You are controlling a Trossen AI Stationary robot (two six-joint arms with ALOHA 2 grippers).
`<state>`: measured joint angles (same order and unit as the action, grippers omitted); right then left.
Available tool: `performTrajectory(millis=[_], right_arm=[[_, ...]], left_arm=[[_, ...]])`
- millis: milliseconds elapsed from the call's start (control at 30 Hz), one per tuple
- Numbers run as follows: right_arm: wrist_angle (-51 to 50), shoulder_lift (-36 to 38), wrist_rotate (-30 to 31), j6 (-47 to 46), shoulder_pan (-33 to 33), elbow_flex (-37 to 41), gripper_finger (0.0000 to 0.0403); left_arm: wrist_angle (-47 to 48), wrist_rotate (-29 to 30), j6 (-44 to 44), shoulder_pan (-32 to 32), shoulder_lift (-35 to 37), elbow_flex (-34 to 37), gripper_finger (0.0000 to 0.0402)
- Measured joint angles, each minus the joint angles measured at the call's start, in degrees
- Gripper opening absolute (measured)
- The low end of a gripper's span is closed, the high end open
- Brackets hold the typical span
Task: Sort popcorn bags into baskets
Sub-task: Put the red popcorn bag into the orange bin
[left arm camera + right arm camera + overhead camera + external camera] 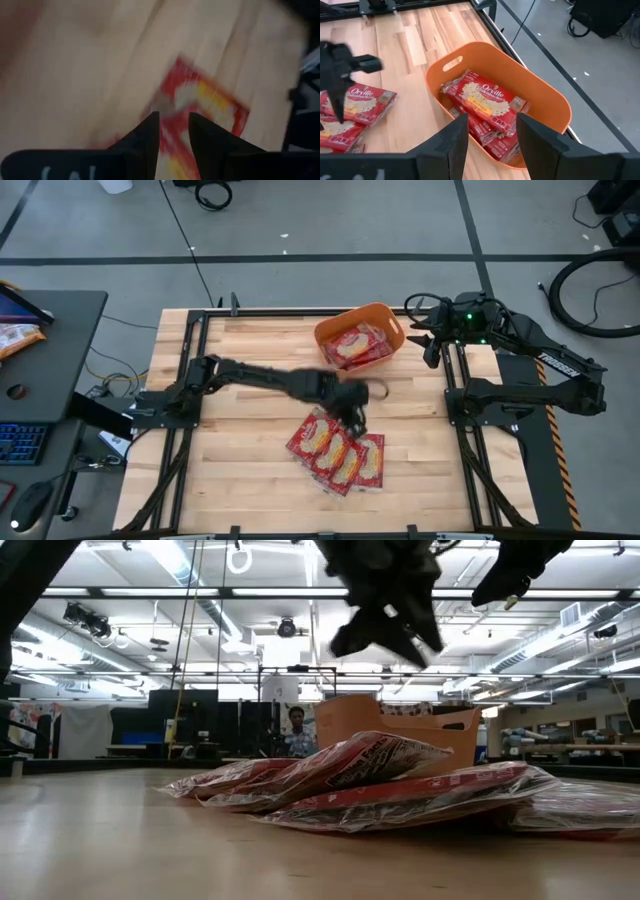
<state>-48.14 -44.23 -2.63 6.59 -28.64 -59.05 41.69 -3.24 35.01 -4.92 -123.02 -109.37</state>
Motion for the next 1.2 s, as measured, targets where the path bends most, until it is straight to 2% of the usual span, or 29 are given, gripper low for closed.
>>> performTrajectory(millis=[167,300,467,667,1000,1200], right_arm=[[0.0,0.0,0.0,0.0,0.0,0.0,0.0170],[0.0,0.0,0.0,0.0,0.0,0.0,0.0170],[0.0,0.0,-0.1,0.0,0.0,0.0,0.0170],[0.0,0.0,-0.5,0.0,0.0,0.0,0.0170],[-0.1,0.0,-1.2,-0.2,0.0,0.0,0.0170],[-0.1,0.0,-1.9,-0.4,0.0,0.0,0.0170]], left_arm=[[4.3,5.3,9.9,-5.4,0.0,2.4,0.0121],[5.2,11.2,14.9,-8.6,0.0,3.7,0.0161],[8.4,17.1,15.0,-10.8,0.0,3.9,0.0212],[9.2,24.1,13.3,-12.7,-0.3,3.9,0.0220],[8.3,21.2,14.2,-13.5,-5.4,3.8,0.0218],[12.3,20.6,14.8,-13.7,-7.3,3.9,0.0218]])
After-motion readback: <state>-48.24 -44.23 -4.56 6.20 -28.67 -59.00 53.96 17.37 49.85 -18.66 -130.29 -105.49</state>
